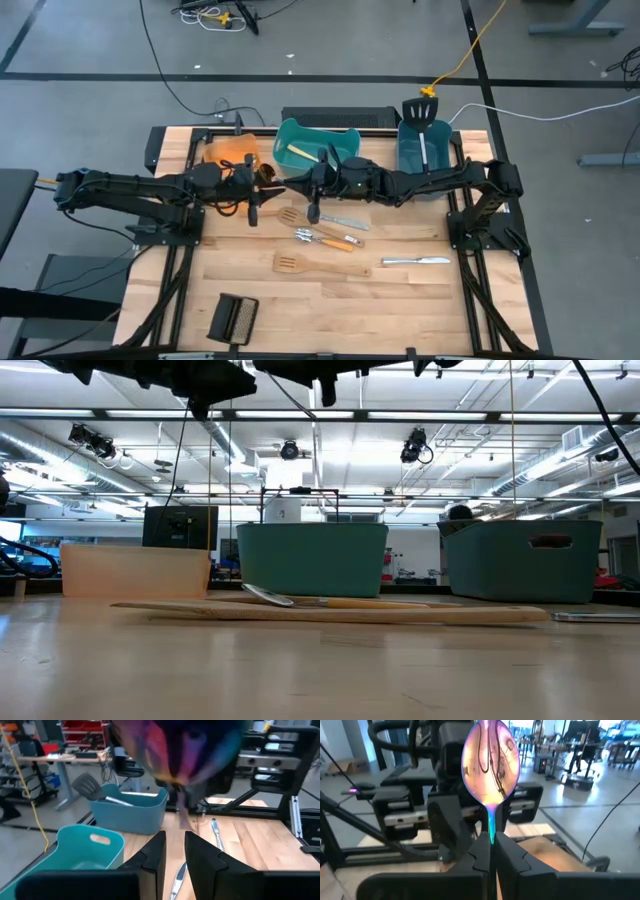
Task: Pick & Place Kitchen Items
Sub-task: Put the purple spoon into the orange bin
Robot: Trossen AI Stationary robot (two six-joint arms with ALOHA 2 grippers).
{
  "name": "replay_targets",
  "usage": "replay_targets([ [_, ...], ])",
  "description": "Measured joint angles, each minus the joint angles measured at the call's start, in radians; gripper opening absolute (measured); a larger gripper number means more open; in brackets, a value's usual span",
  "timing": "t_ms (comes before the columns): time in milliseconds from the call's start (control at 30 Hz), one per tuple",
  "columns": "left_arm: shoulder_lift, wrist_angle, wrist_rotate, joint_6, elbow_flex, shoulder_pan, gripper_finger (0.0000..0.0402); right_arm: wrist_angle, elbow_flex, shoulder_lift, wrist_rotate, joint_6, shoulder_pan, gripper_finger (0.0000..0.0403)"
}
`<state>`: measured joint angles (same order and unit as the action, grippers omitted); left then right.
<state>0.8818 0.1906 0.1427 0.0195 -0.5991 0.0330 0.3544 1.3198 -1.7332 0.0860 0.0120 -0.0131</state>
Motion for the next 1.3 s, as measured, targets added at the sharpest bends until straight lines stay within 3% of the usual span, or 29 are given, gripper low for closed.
replay_targets([
  [333, 0.001, 0.038, -0.016, -0.025, 0.0, 0.0, 0.0081, 0.073, 0.0, 0.0, -0.051, -0.007, -0.021, 0.0017],
  [833, 0.002, 0.109, -0.008, -0.026, 0.0, 0.0, 0.019, 0.144, 0.0, 0.0, -0.059, -0.005, -0.02, 0.0017],
  [1300, 0.092, 0.252, -0.009, -0.005, 0.0, 0.0, 0.0191, 0.167, 0.0, 0.0, -0.078, -0.016, -0.021, 0.0017],
])
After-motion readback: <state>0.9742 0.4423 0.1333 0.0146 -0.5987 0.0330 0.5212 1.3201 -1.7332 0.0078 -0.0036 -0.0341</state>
